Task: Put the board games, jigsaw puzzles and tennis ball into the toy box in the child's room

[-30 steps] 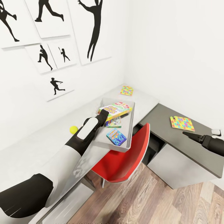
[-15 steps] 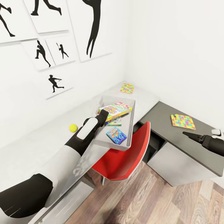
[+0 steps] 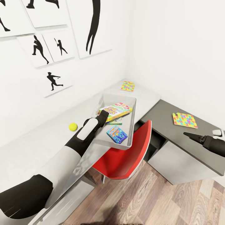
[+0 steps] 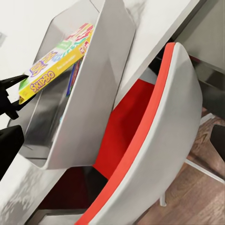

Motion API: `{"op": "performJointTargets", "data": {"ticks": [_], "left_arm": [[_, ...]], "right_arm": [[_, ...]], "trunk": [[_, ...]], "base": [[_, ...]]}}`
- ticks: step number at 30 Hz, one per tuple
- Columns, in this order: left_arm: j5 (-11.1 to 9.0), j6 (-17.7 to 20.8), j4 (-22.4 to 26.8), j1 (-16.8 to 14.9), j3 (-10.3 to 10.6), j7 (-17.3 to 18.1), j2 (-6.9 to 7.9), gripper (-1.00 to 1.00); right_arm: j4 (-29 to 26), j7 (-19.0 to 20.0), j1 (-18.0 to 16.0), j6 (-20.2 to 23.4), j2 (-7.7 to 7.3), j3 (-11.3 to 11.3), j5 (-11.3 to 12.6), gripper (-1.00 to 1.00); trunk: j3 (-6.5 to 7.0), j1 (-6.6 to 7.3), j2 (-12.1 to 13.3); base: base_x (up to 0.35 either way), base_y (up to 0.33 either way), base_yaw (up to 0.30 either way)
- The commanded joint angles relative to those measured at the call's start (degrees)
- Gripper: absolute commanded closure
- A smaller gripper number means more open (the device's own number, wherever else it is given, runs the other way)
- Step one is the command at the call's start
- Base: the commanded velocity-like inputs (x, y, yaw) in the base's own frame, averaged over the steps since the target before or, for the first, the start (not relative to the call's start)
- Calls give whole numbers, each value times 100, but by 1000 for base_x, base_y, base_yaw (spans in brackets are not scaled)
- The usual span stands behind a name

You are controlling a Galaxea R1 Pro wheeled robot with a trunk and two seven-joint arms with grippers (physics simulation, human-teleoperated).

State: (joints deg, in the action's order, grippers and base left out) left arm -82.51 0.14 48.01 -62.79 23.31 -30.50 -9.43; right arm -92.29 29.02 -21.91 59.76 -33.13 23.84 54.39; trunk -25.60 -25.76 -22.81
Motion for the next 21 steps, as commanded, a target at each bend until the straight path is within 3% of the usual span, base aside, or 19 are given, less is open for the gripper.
{"op": "performJointTargets", "data": {"ticks": [1,21], "left_arm": [[-8,4,7,-5,7,-38,3,100],[-3,4,7,9,4,-44,18,100]], "right_arm": [[1,51,-6,24,-1,7,-46,-100],[1,51,-6,24,-9,7,-43,-100]], "trunk": [[-18,-3,-11],[-167,-3,-11]], "base": [[0,0,0],[0,0,0]]}}
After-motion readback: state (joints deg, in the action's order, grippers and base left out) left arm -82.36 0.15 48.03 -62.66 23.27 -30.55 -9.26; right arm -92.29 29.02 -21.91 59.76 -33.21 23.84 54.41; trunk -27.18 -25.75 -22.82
